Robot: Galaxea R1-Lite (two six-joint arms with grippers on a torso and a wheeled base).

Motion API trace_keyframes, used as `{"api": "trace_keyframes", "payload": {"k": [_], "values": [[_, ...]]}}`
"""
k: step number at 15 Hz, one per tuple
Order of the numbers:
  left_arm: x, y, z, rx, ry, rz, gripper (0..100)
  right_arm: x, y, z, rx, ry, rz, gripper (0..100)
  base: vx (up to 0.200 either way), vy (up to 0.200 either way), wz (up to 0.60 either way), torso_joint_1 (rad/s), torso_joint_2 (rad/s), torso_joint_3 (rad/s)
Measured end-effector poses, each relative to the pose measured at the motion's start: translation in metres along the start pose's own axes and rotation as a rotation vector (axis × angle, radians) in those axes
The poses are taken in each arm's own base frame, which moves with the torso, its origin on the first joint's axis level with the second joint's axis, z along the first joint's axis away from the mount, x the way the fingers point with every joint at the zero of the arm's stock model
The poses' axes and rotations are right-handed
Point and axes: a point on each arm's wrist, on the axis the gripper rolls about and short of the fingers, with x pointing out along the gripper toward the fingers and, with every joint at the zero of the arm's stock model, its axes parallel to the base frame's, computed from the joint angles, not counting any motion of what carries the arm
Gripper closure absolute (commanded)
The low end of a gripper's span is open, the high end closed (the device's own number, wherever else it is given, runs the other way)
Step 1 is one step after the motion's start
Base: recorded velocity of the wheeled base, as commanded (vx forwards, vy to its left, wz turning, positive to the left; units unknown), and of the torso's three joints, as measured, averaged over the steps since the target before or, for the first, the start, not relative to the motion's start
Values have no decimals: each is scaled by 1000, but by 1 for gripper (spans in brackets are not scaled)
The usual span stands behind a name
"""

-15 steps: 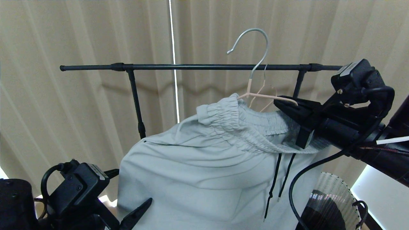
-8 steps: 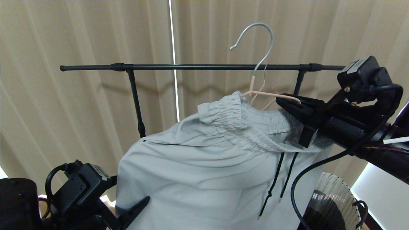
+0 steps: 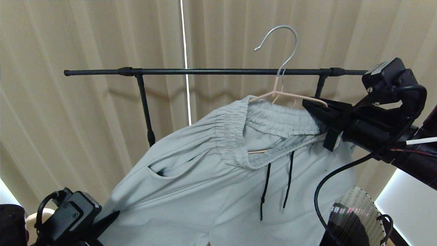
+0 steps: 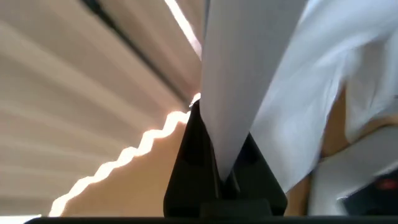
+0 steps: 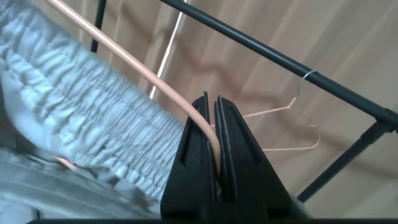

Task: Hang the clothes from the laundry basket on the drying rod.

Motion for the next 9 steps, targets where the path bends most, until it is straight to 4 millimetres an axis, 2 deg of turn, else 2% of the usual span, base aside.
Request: {"api": "trace_keyframes", "payload": {"k": [2, 3, 7, 9], "values": [[-2, 2, -1, 1, 0, 14, 100, 0, -1, -1, 0, 2, -4, 100, 0, 0, 0, 0, 0, 0], [-3, 2, -1, 0, -5, 18, 0, 0, -1, -1, -1, 4, -5, 100, 0, 0, 0, 0, 0, 0], [-8, 3, 1, -10, -33, 27, 0, 0, 0, -4, -1, 19, -4, 100, 0, 0, 0, 0, 0, 0], [-14, 3, 0, -12, -57, 37, 0, -2, 2, -11, -1, 55, 3, 100, 0, 0, 0, 0, 0, 0]]}}
